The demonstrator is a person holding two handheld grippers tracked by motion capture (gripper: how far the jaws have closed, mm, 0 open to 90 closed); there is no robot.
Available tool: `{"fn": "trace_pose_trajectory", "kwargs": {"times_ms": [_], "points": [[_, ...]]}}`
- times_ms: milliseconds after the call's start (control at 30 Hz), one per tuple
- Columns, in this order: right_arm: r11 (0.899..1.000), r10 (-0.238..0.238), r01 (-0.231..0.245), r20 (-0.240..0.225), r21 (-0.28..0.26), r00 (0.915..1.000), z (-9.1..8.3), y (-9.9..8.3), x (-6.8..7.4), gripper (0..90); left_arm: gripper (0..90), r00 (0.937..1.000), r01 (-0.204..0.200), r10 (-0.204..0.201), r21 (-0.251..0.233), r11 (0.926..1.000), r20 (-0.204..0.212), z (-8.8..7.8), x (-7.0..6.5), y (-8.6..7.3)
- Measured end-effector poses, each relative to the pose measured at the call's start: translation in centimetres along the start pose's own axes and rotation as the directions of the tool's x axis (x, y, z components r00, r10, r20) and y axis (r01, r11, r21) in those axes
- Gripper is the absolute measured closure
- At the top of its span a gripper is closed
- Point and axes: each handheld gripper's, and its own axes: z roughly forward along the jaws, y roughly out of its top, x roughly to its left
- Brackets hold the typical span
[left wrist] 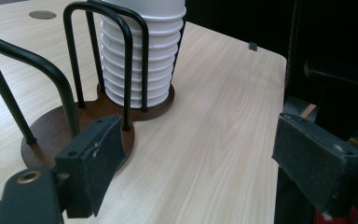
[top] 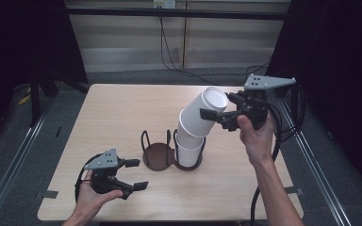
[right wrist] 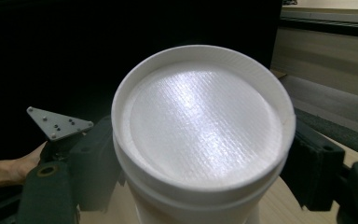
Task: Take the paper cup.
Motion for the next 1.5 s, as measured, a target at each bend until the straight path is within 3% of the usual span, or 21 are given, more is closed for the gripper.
{"fn": "trace_pose_trajectory", "kwargs": {"times_ms": [67, 267, 733, 1100, 1500], "points": [[1.0, -0.009, 0.009, -0.006, 0.001, 0.9999, -0.2, 0.0, 0.5, 22.7, 16.1, 0.9999, 0.01, -0.01, 0.002, 0.9999, 0.001, 0.0, 0.0, 0.1], [1.0, -0.013, 0.013, -0.009, -0.004, 0.9999, -0.7, -0.3, 1.6, 22.7, 16.3, 0.9999, -0.012, 0.012, -0.012, 0.9999, 0.001, 0.1, -0.4, 1.0], [1.0, -0.02, 0.019, -0.069, -0.007, 0.9974, -1.0, -1.6, 3.6, 22.8, 17.3, 0.9981, -0.043, 0.046, -0.065, 0.997, 0.042, 1.0, -1.6, 3.7], [0.999, -0.028, 0.033, -0.139, 0.029, 0.9898, 0.8, -3.7, 5.1, 22.8, 16.4, 0.995, -0.072, 0.078, -0.098, 0.9926, 0.062, 1.1, -2.5, 5.2], [0.998, 0.001, 0.011, -0.185, 0.064, 0.9827, 2.6, -6.0, 5.0, 22.9, 15.8, 0.9932, -0.079, 0.088, -0.11, 0.9907, 0.077, 1.3, -2.8, 6.7]]}}
